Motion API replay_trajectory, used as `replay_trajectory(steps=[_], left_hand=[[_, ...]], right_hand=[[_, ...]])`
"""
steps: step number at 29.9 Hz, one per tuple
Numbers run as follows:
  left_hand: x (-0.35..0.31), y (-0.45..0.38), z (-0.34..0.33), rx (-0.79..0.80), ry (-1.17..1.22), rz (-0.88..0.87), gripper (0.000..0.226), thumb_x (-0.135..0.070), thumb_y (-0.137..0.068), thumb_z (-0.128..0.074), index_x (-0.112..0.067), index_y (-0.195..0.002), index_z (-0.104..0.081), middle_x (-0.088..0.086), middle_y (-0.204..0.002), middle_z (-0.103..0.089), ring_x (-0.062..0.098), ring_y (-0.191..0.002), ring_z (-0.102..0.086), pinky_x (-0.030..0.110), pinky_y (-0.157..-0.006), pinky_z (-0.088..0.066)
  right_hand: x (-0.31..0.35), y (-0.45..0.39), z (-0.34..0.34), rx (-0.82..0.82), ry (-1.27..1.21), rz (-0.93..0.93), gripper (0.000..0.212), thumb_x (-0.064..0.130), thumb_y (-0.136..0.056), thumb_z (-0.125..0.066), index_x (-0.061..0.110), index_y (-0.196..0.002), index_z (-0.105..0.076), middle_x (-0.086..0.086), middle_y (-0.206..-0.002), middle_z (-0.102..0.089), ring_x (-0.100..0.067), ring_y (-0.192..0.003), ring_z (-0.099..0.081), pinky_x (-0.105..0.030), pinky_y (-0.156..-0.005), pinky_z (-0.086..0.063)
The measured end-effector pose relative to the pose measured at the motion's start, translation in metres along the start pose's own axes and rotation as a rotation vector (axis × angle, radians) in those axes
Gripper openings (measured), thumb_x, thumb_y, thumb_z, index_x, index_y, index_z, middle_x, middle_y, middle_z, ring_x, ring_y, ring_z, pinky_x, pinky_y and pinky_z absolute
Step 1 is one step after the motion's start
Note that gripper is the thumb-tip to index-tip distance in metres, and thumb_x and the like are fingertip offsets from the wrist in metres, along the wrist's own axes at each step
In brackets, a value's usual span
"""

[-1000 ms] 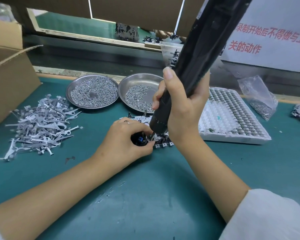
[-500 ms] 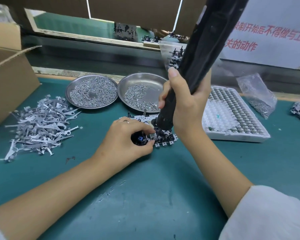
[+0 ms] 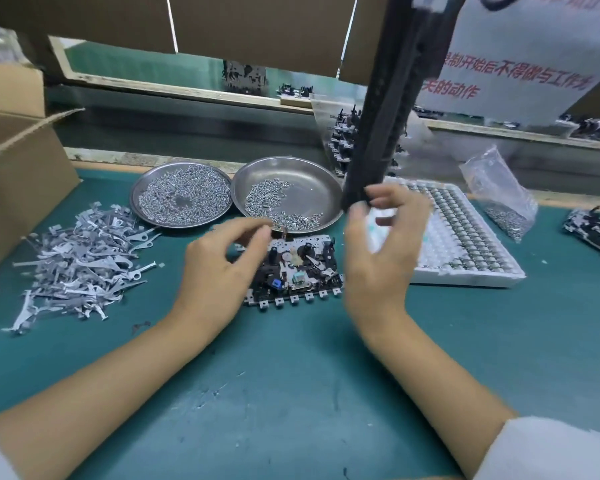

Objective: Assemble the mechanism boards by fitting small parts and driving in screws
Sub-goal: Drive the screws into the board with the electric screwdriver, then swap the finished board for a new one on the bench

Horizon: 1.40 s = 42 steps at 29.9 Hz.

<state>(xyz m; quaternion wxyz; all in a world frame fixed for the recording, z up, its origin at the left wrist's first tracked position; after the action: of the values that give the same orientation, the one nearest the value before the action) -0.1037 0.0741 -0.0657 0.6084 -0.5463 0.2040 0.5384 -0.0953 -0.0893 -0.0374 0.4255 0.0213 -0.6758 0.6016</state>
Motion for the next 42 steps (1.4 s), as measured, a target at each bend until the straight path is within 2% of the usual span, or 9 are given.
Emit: replay_trajectory(steps=[3,9,15,21,26,28,30,37,42], left_hand=[[0.005,-0.005,0.004,-0.079,0.042,0.015,0.018,-0.015,-0.096,-0.053,-0.026,-0.100,-0.066,-0.010,-0.086,-0.069,-0.005,-0.082,-0.060,0.005,-0.074,-0.041],[0.009,-0.006,0.008,-0.133,0.032,-0.030,0.020,-0.015,-0.098,-0.049,-0.026,-0.102,-0.065,-0.014,-0.085,-0.066,-0.012,-0.082,-0.057,0.005,-0.080,-0.038],[0.012,-0.008,0.010,-0.134,0.059,-0.021,0.024,-0.019,-0.099,-0.048,-0.038,-0.097,-0.063,-0.012,-0.083,-0.067,-0.004,-0.076,-0.055,0.009,-0.070,-0.038],[0.013,-0.007,0.009,-0.114,0.023,-0.032,0.027,-0.022,-0.099,-0.048,-0.047,-0.094,-0.060,-0.025,-0.081,-0.066,0.037,-0.076,-0.055,0.010,-0.059,-0.037],[0.014,-0.006,0.007,-0.107,0.027,-0.042,0.020,-0.018,-0.098,-0.049,-0.032,-0.100,-0.064,-0.033,-0.081,-0.064,-0.009,-0.081,-0.056,0.007,-0.074,-0.038],[0.015,-0.006,0.006,-0.105,0.016,-0.036,0.020,-0.019,-0.098,-0.049,-0.033,-0.099,-0.063,-0.033,-0.082,-0.064,-0.010,-0.082,-0.056,0.007,-0.074,-0.038],[0.013,-0.005,0.005,-0.101,-0.005,-0.041,0.021,-0.020,-0.098,-0.050,-0.037,-0.098,-0.062,-0.032,-0.083,-0.064,-0.009,-0.081,-0.056,0.006,-0.072,-0.037],[0.001,0.002,0.002,-0.096,-0.112,-0.170,0.020,-0.034,-0.092,-0.047,-0.035,-0.102,-0.063,-0.014,-0.092,-0.065,0.009,-0.093,-0.056,0.031,-0.084,-0.042],[-0.012,-0.015,0.002,-0.068,-0.258,-0.293,0.026,-0.029,-0.090,-0.049,-0.020,-0.107,-0.066,-0.010,-0.097,-0.059,0.006,-0.093,-0.052,0.045,-0.090,-0.044]], right_hand=[[0.007,0.030,-0.010,0.329,0.342,0.228,0.027,0.024,-0.083,-0.059,0.004,-0.100,-0.067,-0.013,-0.097,-0.059,-0.030,-0.090,-0.055,-0.040,-0.077,-0.044],[0.015,0.058,-0.027,0.960,0.618,0.251,0.039,0.045,-0.091,-0.051,0.020,-0.118,-0.061,-0.011,-0.125,-0.052,-0.032,-0.109,-0.050,-0.044,-0.088,-0.040],[0.032,0.062,0.005,0.971,0.663,0.359,0.026,0.037,-0.090,-0.049,0.024,-0.103,-0.067,-0.005,-0.106,-0.063,-0.030,-0.098,-0.059,-0.037,-0.077,-0.049],[0.037,0.072,0.081,0.865,0.663,0.400,0.020,0.036,-0.083,-0.051,0.030,-0.083,-0.071,-0.001,-0.097,-0.069,-0.024,-0.095,-0.067,-0.028,-0.072,-0.053],[-0.013,0.049,0.178,0.662,0.973,0.264,0.042,0.031,-0.097,-0.036,0.017,-0.086,-0.074,-0.012,-0.098,-0.069,-0.035,-0.095,-0.066,-0.046,-0.075,-0.053],[-0.035,0.031,0.209,0.584,1.228,0.095,0.017,0.013,-0.073,-0.067,0.010,-0.087,-0.075,-0.022,-0.103,-0.067,-0.047,-0.097,-0.063,-0.057,-0.075,-0.050],[-0.050,0.015,0.220,0.575,1.285,-0.033,0.053,-0.010,-0.040,-0.078,0.002,-0.091,-0.074,-0.030,-0.105,-0.064,-0.053,-0.097,-0.060,-0.062,-0.076,-0.048],[-0.015,0.025,0.110,0.647,0.545,0.199,0.019,0.006,-0.076,-0.064,0.009,-0.094,-0.072,-0.003,-0.094,-0.070,-0.023,-0.079,-0.068,-0.029,-0.065,-0.055],[-0.011,0.021,0.027,0.813,0.250,0.323,0.024,0.002,-0.079,-0.062,0.004,-0.101,-0.071,-0.008,-0.077,-0.068,-0.028,-0.064,-0.064,-0.033,-0.048,-0.050]])
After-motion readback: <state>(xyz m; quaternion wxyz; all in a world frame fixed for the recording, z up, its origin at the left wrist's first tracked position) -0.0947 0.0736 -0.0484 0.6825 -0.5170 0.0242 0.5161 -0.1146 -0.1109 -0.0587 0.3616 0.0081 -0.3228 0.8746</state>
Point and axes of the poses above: each hand's wrist, its own y-axis away from the middle knuckle, its own z-axis out of the back of the hand, x = y × z, the point moved 2 cm from there along -y, towards the middle knuckle
